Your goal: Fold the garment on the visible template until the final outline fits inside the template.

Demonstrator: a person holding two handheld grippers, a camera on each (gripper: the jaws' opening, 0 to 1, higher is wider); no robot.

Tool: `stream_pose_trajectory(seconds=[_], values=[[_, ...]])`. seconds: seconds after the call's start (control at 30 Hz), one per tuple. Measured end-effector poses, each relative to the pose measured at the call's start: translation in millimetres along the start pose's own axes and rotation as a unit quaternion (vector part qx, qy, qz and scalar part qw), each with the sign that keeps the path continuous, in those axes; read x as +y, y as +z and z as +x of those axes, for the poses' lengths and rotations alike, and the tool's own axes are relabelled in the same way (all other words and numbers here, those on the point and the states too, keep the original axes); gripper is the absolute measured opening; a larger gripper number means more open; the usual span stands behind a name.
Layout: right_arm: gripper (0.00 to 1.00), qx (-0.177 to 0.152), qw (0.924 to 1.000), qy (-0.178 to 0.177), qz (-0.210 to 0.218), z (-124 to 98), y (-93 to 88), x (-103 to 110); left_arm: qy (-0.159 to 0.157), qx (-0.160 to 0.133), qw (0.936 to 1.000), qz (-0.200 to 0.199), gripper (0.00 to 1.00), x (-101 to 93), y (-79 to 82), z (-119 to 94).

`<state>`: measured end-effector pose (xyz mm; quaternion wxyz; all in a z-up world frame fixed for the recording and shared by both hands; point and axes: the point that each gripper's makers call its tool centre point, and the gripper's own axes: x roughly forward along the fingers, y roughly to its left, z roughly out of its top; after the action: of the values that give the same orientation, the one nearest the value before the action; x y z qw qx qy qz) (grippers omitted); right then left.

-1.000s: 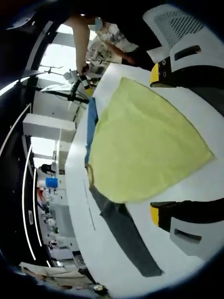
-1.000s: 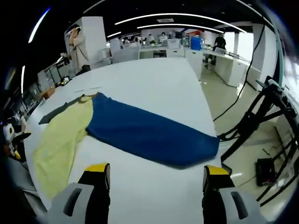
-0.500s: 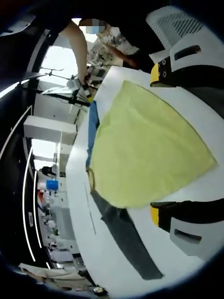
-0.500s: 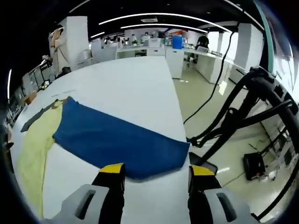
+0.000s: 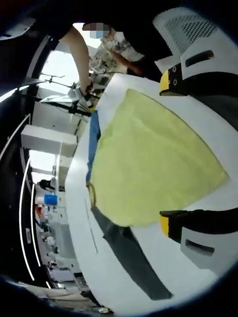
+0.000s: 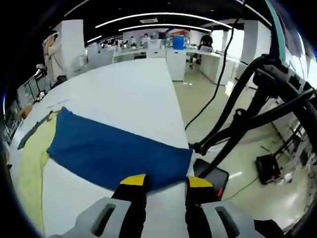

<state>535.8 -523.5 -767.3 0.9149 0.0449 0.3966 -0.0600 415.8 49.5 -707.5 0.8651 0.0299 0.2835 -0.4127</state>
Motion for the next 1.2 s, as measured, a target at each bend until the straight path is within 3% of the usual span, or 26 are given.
stream_pose_trajectory(seconds=[0.37, 0.5, 0.73, 1.2], values=[[0.2, -0.005, 0.9995, 0.009, 0.03, 19, 5.6, -13, 0.012, -0.006, 0.9999, -0.001, 0.89, 7.4, 1.9, -5], [0.0, -0.01, 0.9997, 0.003, 0.021, 17, 7.0, -12, 0.015, -0.004, 0.9999, 0.0, 0.88, 7.8, 1.3, -5], [0.0, 0.0, 0.9999, 0.001, 0.016, 12, 6.9, -5, 0.022, -0.008, 0.9997, 0.006, 0.88, 10.8, 2.5, -9], [0.0, -0.011, 0.9999, 0.001, 0.009, -6, 22.6, 8, 0.027, -0.018, 0.9994, 0.014, 0.9, 13.3, 4.7, -11]])
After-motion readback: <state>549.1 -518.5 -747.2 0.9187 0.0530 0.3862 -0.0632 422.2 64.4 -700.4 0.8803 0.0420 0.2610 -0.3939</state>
